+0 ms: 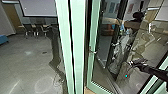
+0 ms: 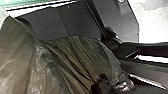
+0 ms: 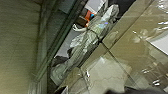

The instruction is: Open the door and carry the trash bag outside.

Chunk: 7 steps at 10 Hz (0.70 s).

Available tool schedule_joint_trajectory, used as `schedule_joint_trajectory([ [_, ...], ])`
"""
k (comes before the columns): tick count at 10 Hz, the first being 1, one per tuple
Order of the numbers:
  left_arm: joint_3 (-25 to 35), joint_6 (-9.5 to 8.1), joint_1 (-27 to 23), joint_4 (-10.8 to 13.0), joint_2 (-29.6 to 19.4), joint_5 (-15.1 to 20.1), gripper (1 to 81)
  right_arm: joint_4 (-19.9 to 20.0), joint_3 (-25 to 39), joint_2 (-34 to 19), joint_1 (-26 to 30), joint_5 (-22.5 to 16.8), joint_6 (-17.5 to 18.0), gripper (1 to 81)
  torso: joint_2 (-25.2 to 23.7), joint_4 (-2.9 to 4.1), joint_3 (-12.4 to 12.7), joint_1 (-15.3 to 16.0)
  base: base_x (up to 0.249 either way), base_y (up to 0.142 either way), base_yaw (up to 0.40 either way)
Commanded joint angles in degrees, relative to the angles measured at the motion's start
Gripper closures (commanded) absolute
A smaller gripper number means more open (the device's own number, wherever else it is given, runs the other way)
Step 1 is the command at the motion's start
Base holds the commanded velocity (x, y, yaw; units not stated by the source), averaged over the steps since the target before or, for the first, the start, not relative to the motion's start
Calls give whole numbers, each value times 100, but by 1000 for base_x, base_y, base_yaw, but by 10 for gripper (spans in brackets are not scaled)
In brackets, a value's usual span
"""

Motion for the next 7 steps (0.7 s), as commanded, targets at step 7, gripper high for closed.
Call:
schedule_joint_trajectory([
  [7,29,-7,-182,-54,29,339,811,-206,-218,-570,1035,-271,116,10,2,0,0,7,0,0,0],
])
